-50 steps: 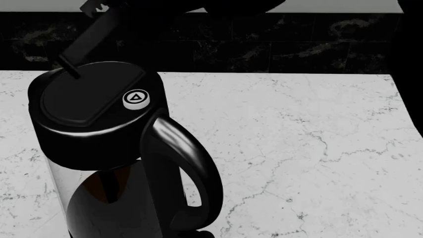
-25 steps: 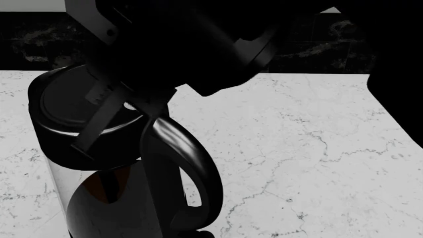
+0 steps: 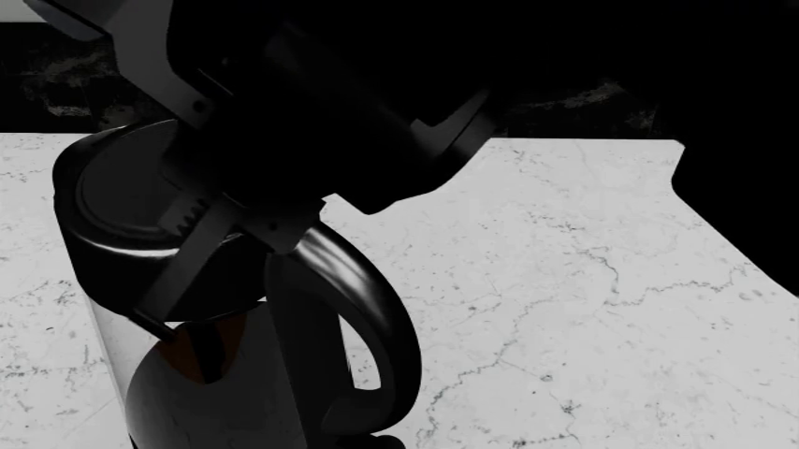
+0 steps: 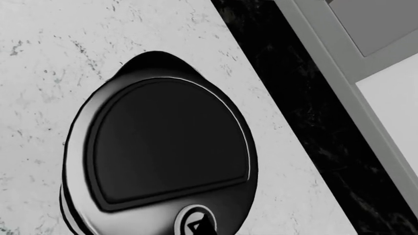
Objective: Press the button to open the lid of the electric kettle.
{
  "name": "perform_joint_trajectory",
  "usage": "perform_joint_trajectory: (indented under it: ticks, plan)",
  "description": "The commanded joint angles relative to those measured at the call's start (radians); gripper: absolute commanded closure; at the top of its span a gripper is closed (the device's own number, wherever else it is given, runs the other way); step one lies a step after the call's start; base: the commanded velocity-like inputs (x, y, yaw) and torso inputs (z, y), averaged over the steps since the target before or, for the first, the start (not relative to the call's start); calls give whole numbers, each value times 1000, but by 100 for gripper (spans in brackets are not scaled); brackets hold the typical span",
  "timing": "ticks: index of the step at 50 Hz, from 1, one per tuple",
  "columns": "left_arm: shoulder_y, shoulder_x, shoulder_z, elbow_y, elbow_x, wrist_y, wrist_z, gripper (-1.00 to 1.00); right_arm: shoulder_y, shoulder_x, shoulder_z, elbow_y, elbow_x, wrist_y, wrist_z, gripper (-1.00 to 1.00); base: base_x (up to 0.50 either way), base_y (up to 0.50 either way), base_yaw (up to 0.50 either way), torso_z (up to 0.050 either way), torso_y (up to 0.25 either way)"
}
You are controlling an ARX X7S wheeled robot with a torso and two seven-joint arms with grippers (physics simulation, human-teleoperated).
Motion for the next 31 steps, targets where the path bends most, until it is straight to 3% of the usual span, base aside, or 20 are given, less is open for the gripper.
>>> perform_joint_trajectory:
  ticks: [1, 31]
  plan:
    - [0, 25, -17, -23, 60, -1, -25, -100, -21, -18, 3, -6, -24, -19, -40, 100, 0, 0, 0, 0, 0]
    - [2, 16, -20, -16, 51, -7, -38, -100, -44, -22, -48, -29, -22, -42, -52, 100, 1, 0, 0, 0, 0]
